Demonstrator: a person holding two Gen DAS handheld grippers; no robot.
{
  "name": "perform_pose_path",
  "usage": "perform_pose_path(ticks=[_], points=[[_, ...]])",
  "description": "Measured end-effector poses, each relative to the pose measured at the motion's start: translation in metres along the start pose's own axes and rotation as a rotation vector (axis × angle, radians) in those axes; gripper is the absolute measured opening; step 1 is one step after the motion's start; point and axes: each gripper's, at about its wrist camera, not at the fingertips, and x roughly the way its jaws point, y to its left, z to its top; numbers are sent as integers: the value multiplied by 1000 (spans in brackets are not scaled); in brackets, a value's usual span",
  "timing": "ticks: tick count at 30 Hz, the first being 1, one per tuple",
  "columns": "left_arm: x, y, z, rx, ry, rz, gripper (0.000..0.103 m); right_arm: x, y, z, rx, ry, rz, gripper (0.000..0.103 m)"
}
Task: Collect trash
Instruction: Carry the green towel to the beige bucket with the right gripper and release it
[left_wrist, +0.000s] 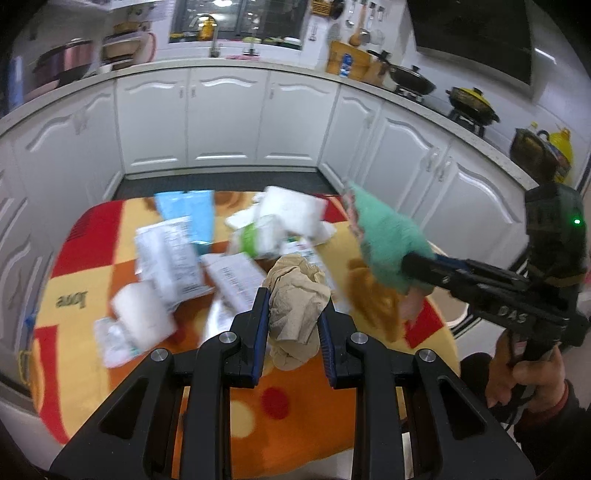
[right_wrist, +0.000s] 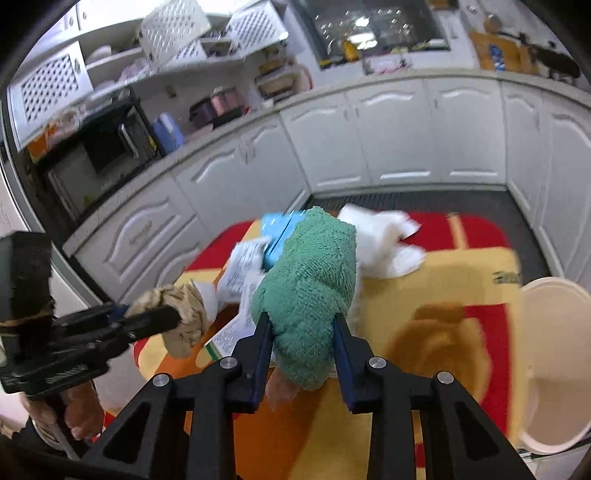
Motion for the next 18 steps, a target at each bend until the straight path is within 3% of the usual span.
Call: perform_pose_path(ticks=[9,18], points=[[52,-81,26,79,60,-133,22,-66,-75,-11,111,-41,-236,30],[129,-162,39,103,148,-233,23,-79,-161,-40,274,12,-406,30]])
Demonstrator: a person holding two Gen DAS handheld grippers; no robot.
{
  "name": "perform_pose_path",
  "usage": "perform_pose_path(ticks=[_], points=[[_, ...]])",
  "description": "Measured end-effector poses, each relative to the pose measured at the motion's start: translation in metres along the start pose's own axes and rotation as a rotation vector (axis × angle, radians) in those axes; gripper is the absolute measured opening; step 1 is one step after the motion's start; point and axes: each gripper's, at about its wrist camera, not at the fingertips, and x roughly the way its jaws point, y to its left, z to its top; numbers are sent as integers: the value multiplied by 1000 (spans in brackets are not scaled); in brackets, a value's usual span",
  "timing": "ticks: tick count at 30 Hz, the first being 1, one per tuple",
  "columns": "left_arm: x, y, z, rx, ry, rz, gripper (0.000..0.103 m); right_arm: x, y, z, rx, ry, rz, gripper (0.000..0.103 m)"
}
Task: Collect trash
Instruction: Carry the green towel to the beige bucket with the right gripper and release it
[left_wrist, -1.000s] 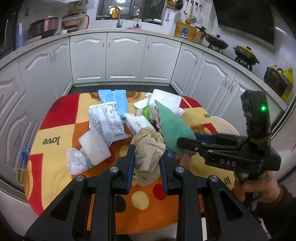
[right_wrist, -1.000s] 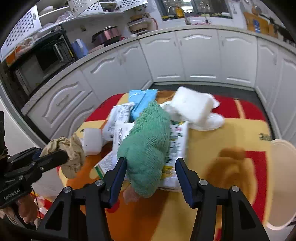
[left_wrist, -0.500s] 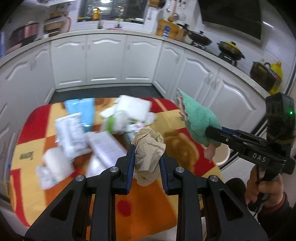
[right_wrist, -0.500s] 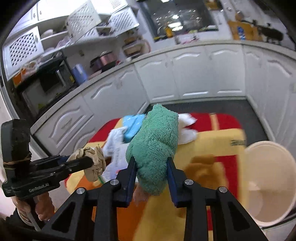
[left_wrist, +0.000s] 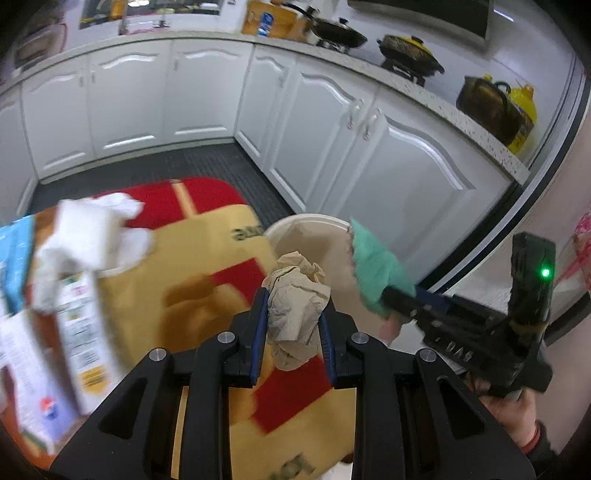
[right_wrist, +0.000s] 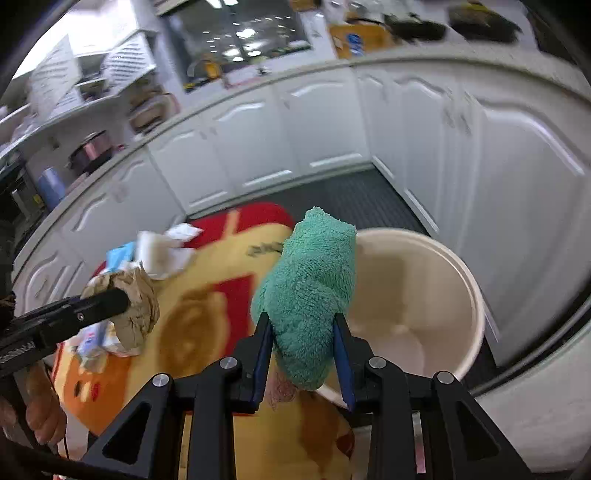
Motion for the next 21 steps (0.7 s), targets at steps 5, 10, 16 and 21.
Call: perform_pose_path(ticks=[5,10,16,21], points=[[42,-17,11,-40,8,-49,43,14,-28,-4,45,22,-65,31],[58,-13,15,-117,10,-63,62,15,-48,-6,91,13,-125,57],[44,-8,6,-77,-5,9,62,16,-49,-11,90,30,-99,57],[30,-1,-1,-72,-30,80,62,19,-32,-14,62,37,-67,57]])
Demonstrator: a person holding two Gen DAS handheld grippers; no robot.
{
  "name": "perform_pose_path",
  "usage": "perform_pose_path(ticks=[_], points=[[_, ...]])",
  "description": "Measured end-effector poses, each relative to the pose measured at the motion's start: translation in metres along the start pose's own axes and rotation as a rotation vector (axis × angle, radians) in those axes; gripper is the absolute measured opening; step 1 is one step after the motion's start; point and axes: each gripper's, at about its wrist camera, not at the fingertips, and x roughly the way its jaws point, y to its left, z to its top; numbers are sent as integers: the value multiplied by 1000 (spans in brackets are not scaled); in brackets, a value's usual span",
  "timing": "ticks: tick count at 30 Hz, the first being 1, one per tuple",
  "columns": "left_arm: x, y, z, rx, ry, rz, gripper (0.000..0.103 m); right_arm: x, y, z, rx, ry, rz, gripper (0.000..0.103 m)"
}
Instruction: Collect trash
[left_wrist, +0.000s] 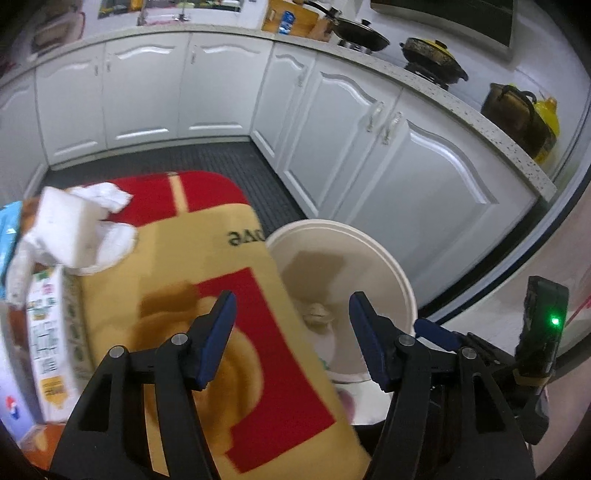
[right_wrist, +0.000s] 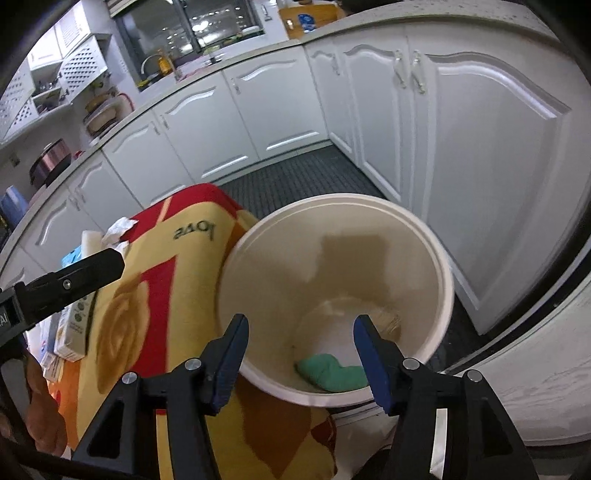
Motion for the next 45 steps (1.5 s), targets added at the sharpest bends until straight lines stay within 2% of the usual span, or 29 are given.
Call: perform_pose_path(ticks=[3,7,14,17,19,23,28,34,39,45], points=[[-9,8,-2,-13,-11,39,62,-3,13,0,-20,-15,1,59],[-22,20,-7,-30,-14,87,62,-10,29,0,-49,-40,-5,71],[-53,46,-17,-49,-45,190,62,-17,61,2,-102,-54,20,71],[-68,61,-22,-74,-53,212,62,-20,77,2,-130,-61,44,72],[-77,70,-26,-89,-56,227,62,-20,89,2,-151,-59,62,76],[-99,90,-35,-98,-61,278,62,-17,118,0,-199,-51,104,77],[-129,127,-48,-133,-60,341,62,-9,150,-2,-238,-29,164,78],[-167,188,-70,-229,-60,402,62,4,192,0,-308,-10,218,78],[-184,230,-87,-308,-58,428,62,16,224,16,-370,-24,226,79],[-184,263,-96,-387,-55,399,62,41,249,39,-394,-8,244,80]])
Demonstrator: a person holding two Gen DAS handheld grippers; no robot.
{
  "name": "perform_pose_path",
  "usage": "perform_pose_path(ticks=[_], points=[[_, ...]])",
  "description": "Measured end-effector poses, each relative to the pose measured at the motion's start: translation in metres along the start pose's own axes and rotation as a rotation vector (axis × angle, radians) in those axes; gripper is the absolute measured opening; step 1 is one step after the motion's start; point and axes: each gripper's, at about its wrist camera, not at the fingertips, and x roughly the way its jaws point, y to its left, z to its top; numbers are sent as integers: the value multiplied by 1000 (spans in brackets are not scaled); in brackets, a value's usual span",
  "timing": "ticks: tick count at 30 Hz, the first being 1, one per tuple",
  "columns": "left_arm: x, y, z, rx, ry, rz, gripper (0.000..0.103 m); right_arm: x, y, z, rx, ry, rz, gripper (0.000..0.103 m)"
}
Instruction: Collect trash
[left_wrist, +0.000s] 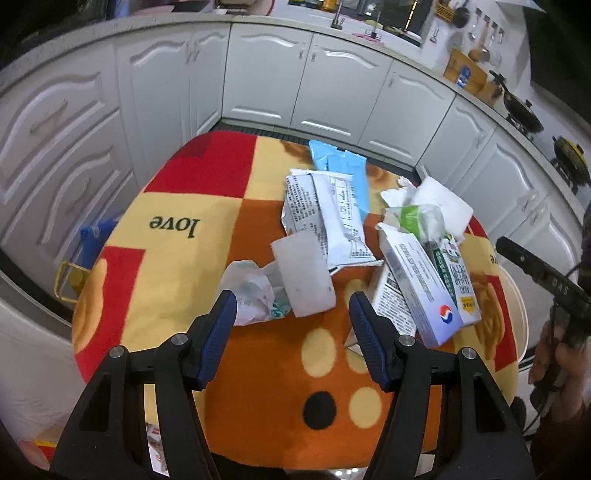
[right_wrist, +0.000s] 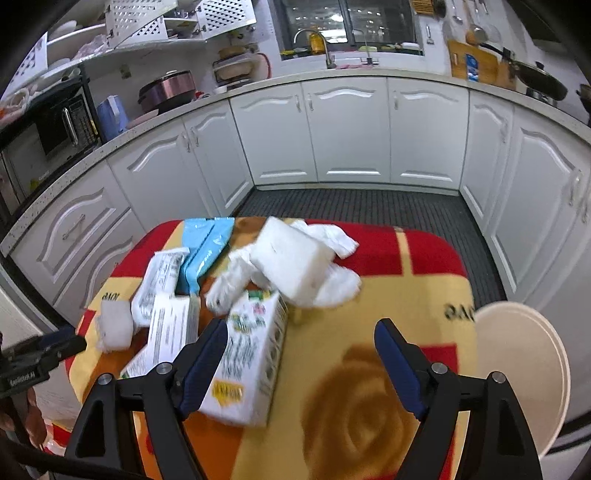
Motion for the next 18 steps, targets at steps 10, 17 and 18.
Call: perform_pose_path(ticks=[10,17,18], points=[[38,-4,17,6,27,16,62,52,-17,31,47,21,30,81],[46,-10,24,37,39,-13,37,88,-23,43,90,66,116,74],[46,-11,24,42,46,-15,30,90,-24,42,102,70,128,47]])
